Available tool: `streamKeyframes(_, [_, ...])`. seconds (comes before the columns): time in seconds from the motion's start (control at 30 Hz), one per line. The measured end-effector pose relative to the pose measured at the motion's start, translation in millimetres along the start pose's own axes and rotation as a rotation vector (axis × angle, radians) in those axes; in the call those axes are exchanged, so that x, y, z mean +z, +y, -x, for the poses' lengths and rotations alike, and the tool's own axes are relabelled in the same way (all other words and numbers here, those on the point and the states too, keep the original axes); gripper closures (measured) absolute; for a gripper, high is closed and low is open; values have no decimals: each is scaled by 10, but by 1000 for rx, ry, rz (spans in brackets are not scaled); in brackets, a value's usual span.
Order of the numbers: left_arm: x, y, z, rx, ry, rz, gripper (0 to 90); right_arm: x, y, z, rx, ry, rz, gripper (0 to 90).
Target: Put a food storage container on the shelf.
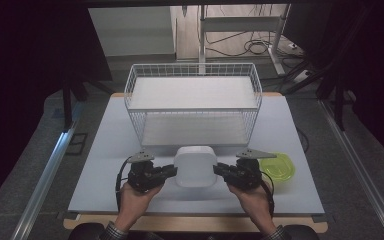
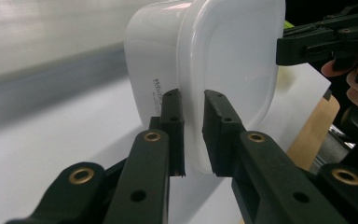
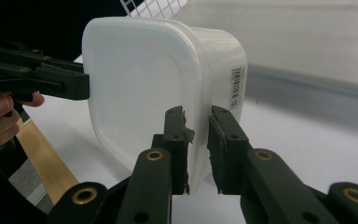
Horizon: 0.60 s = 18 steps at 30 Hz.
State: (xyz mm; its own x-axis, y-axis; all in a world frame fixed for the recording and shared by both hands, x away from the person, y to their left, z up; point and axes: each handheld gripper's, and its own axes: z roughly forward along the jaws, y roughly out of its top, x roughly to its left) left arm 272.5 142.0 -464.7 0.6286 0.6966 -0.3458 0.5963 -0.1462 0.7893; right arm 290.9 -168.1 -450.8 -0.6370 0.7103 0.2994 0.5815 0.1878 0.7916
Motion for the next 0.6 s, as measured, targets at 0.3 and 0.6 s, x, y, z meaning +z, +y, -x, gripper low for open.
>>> streamKeyframes(0.3, [-106,256,2,37,36,47,793,-35,282,-52,-45,-12,56,784])
streamKeyframes(0.6, [-191,522,5,72,60,75,793,-67,510,-66,-67,-17,88,784])
